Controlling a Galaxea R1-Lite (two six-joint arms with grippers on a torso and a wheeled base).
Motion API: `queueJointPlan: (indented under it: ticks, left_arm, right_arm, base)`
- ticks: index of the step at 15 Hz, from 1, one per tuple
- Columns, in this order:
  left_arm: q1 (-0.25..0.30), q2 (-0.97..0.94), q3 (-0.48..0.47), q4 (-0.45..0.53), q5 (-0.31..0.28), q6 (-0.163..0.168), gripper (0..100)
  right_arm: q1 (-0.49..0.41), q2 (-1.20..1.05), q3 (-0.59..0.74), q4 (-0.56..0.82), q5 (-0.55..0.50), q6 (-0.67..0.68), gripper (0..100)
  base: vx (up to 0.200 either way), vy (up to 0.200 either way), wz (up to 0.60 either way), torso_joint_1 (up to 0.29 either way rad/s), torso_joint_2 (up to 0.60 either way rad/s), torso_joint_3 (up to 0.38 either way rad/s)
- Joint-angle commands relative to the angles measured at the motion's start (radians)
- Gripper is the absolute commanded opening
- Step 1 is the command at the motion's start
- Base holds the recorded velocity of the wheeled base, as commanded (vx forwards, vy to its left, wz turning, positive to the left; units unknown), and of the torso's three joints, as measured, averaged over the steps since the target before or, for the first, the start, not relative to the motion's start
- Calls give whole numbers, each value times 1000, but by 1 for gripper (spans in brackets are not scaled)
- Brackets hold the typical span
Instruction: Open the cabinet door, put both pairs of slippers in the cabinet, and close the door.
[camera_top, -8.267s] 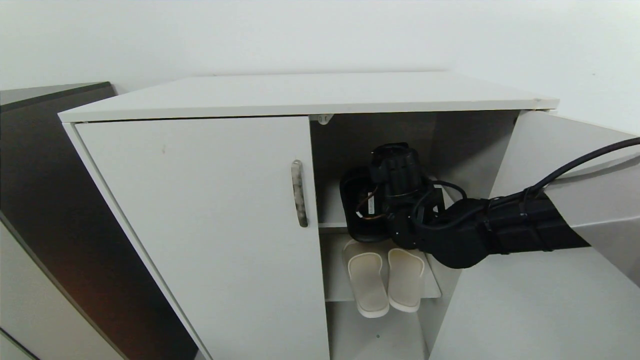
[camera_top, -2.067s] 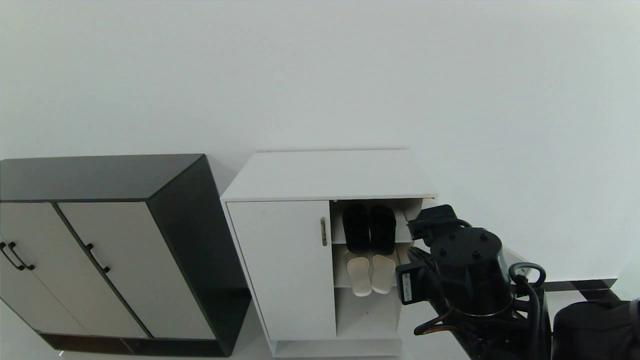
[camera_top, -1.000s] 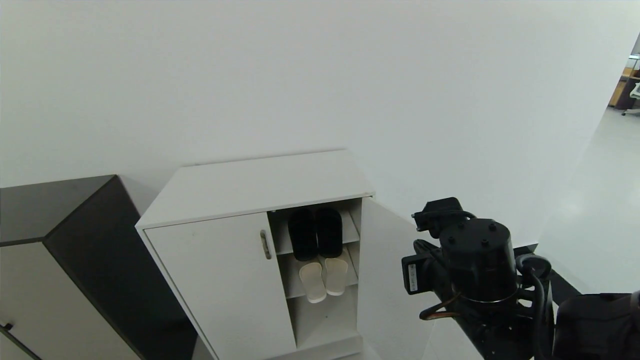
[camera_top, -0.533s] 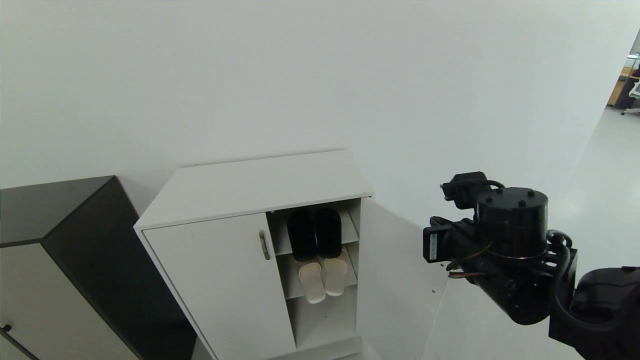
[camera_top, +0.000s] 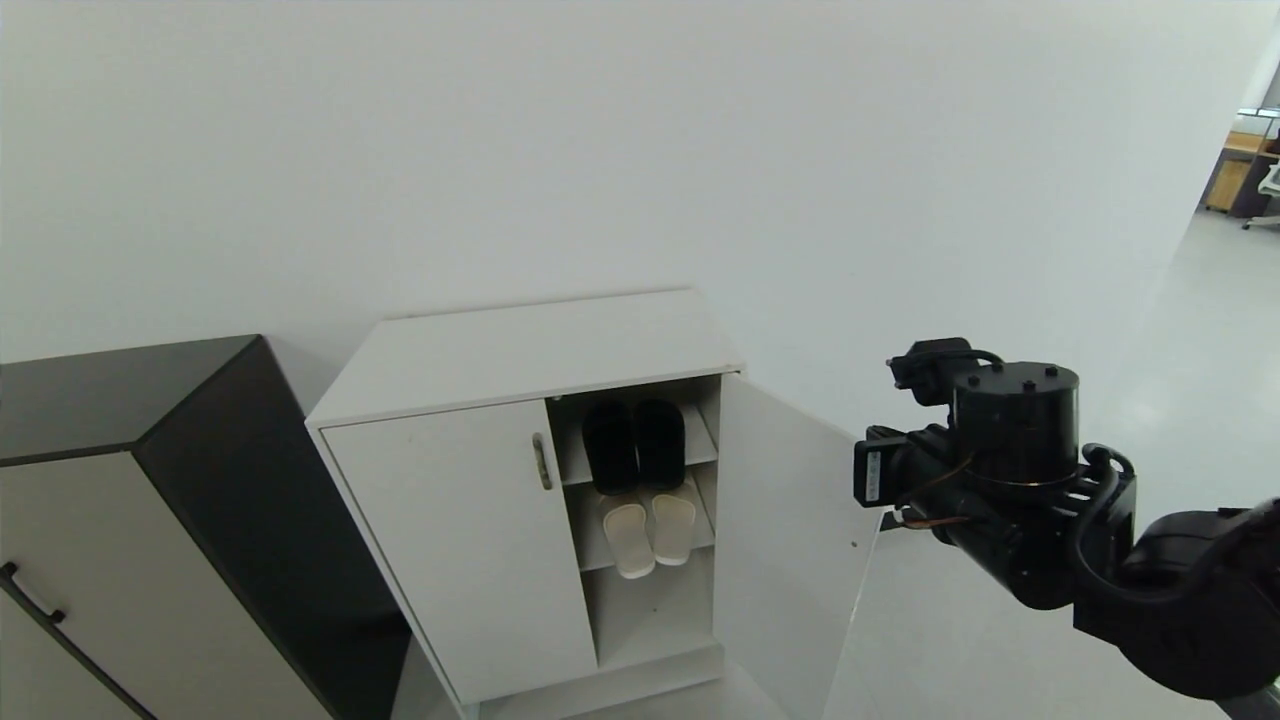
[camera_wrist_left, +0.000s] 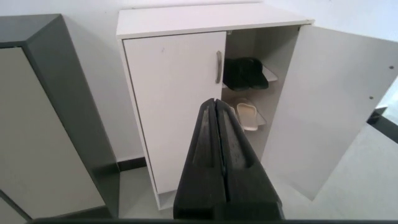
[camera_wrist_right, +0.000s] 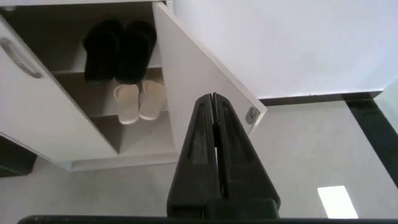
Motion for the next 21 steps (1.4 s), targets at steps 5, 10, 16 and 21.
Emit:
queueJointPlan:
  ticks: [5,10,16,21]
  left_arm:
    - [0,0,0,0,0,0,0]
    - [0,0,0,0,0,0,0]
    - [0,0,0,0,0,0,0]
    - [0,0,0,0,0,0,0]
  right_arm:
    - [-119,124,-102,0,102,25,0]
    - [-192,210,-157,-2,145,63,0]
    - [-220,265,-169,-3,147,63,0]
    - [-221,281,-168,-3,145,62,0]
  base:
    - [0,0,0,0,0,0]
    - [0,0,0,0,0,0]
    - [0,0,0,0,0,0]
    - [0,0,0,0,0,0]
